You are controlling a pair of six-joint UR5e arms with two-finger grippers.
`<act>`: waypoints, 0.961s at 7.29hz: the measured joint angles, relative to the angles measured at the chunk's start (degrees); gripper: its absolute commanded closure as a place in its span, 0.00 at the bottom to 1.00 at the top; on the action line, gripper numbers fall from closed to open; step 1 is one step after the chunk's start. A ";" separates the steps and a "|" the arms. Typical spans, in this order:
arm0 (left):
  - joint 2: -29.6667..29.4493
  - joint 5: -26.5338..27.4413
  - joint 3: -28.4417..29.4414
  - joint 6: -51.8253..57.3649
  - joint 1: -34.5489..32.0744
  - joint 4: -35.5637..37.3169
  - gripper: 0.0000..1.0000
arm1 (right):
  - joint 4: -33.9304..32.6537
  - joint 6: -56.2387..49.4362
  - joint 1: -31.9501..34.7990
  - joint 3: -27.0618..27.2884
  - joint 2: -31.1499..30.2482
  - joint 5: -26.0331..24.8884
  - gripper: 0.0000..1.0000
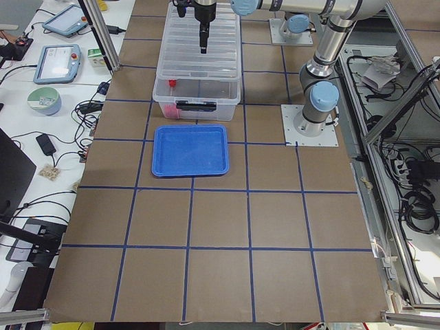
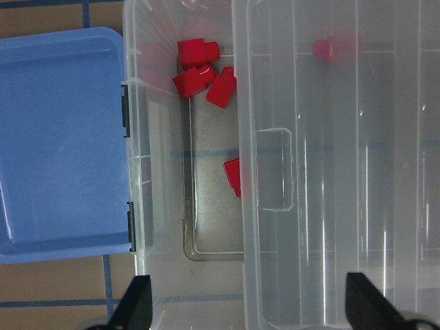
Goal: Place red block in blue tray from box
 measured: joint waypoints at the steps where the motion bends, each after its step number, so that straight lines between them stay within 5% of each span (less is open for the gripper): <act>1: 0.00 0.01 0.01 0.02 0.00 0.00 0.00 | 0.06 -0.67 -0.75 0.04 -0.07 0.00 0.00; 7: 0.09 0.12 -0.15 0.03 -0.02 0.00 0.00 | 0.15 -6.70 -5.40 -0.21 -0.08 -0.02 0.00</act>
